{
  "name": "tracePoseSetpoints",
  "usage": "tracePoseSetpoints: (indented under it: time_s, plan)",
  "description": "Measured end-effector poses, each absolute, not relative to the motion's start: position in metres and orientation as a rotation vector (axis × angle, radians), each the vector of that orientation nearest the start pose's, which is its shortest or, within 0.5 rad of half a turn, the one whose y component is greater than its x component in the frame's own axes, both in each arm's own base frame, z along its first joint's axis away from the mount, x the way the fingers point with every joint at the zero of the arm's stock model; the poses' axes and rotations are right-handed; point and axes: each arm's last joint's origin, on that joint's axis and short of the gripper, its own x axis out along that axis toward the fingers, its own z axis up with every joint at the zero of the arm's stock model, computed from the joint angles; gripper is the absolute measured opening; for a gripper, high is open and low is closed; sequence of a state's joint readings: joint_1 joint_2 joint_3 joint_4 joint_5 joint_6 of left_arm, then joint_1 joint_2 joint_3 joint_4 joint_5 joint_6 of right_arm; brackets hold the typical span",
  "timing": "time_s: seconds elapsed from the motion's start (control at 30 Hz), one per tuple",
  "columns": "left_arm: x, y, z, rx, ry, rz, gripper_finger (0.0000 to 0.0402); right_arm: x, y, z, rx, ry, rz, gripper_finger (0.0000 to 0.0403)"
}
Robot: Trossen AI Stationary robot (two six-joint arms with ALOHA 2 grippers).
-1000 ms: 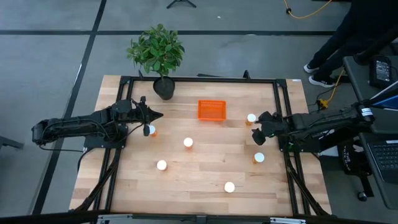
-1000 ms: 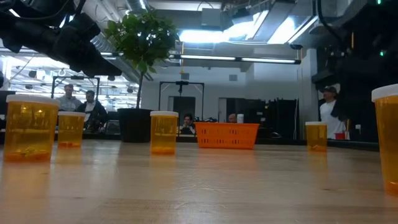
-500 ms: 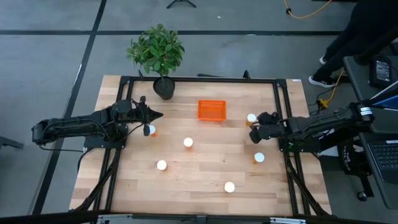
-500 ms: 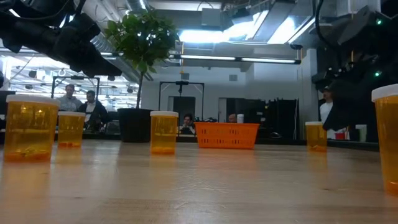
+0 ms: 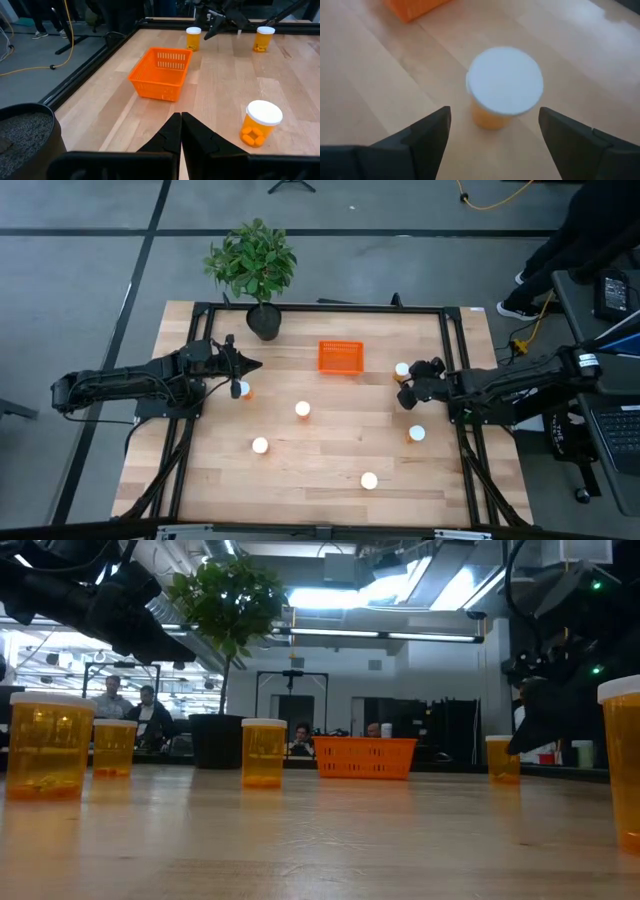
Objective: Pick and place pill bottles into a basket
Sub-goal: Put the orange pill bottle into the orange bin
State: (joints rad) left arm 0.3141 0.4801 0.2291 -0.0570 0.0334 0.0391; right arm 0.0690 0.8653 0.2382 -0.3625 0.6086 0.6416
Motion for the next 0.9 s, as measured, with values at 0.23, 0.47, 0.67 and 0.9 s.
tracePoseSetpoints:
  time_s: [0.23, 0.47, 0.67, 0.9]
  plan:
    - [0.124, 0.039, 0.193, -0.015, 0.310, 0.272, 0.0006, 0.138, -0.011, 0.130, 0.243, 0.740, -0.787, 0.0304]
    - [0.124, 0.039, 0.193, -0.015, 0.310, 0.272, 0.0006, 0.143, -0.014, 0.128, 0.233, 0.735, -0.791, 0.0304]
    - [0.124, 0.039, 0.193, -0.015, 0.310, 0.272, 0.0006, 0.146, -0.014, 0.126, 0.226, 0.734, -0.795, 0.0304]
    - [0.124, 0.039, 0.193, -0.015, 0.310, 0.272, 0.0006, 0.146, -0.014, 0.126, 0.215, 0.724, -0.811, 0.0281]
